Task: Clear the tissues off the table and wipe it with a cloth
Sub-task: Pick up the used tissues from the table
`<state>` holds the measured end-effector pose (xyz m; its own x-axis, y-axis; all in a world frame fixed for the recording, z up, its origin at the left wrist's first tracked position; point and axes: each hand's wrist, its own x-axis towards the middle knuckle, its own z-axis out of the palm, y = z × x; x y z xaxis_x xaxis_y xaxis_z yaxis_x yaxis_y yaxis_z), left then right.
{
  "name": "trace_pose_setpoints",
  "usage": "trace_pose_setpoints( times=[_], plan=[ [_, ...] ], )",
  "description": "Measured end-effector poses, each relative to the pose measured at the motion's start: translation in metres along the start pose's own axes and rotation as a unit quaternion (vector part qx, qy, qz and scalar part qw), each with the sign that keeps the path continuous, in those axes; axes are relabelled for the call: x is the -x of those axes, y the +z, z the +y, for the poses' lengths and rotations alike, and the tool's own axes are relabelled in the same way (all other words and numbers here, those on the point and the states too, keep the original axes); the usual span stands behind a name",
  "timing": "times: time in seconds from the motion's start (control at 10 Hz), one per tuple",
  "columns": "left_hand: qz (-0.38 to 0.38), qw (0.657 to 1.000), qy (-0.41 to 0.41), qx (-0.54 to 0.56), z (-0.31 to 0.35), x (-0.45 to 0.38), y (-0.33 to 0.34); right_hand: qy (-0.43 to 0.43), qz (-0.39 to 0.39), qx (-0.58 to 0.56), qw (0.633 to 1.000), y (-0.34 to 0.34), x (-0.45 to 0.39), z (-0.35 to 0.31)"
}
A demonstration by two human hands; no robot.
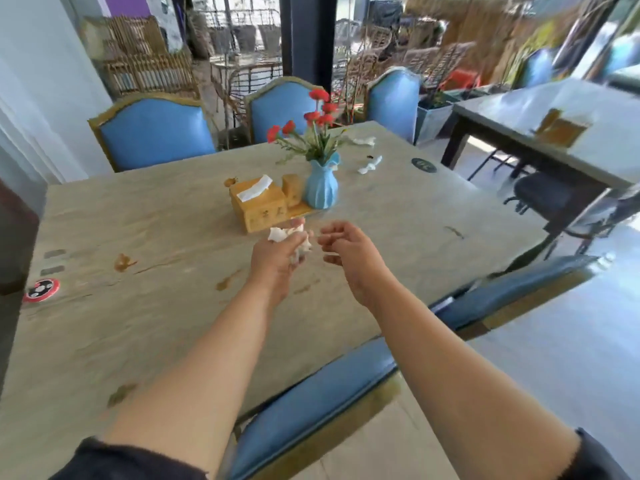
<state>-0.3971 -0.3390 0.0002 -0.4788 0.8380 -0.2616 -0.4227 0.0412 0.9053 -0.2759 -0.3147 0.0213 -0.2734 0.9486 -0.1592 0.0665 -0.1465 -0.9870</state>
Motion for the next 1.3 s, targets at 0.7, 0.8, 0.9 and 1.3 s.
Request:
trace_pose_setpoints(
  times=[0.7,0.8,0.9,1.3],
  plan=[
    [-0.107,0.890,0.265,-0.356,-0.148,0.016,0.402,0.166,-0.034,-0.379,0.910,-0.388,-0.080,-0.006],
    [-0.147,0.834,0.293,-0.444,-0.159,0.000,0.435,0.145,-0.004,-0.330,0.933,-0.421,-0.121,0.006],
    [-0.179,0.775,0.311,-0.519,-0.169,-0.027,0.469,0.129,0.012,-0.344,0.930,-0.450,-0.154,0.003],
    [-0.225,0.908,0.200,-0.291,-0.218,-0.141,0.610,0.138,0.087,-0.291,0.943,-0.573,-0.298,0.023]
  ],
)
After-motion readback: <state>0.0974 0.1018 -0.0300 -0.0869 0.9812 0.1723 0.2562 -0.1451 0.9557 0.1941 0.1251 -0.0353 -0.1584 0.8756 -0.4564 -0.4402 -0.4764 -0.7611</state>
